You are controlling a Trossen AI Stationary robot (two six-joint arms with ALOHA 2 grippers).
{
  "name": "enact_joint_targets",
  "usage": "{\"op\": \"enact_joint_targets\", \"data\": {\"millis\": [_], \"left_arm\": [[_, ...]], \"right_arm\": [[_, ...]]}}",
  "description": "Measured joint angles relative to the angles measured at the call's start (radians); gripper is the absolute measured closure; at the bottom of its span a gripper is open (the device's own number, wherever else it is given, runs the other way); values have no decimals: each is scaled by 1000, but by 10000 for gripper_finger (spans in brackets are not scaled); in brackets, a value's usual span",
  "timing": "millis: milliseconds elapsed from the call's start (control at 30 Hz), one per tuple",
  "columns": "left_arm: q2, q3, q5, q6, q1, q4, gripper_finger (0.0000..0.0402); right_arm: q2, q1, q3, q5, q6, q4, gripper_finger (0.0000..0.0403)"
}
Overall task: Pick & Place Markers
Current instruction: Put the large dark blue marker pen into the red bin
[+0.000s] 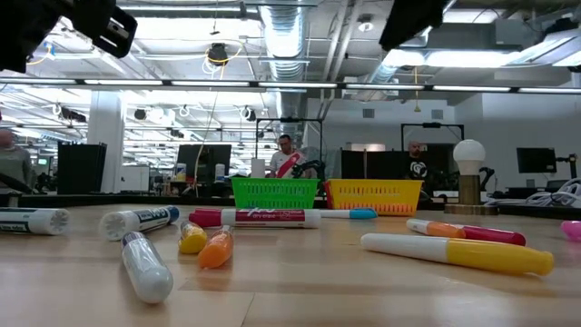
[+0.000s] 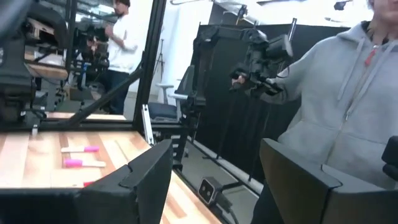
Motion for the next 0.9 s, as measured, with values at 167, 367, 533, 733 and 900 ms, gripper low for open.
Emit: {"op": "enact_joint_targets", "data": {"millis": [167,367,533,733,900], "left_arm": [[0,0,0,0,0,26,160],[0,0,0,0,0,38,160],[0,0,0,0,0,41,160],[0,0,0,0,0,42,160],[0,0,0,0,0,44,160]], "right_arm": [[-127,0,-56,1,-34,34,303],[-313,0,-158,-1,-87,171,303],[-474,0,-274,-4,-89,280,303],[-631,0,-406,-10,-85,385,303],[-728,0,-485,-3,-85,416,303]]}}
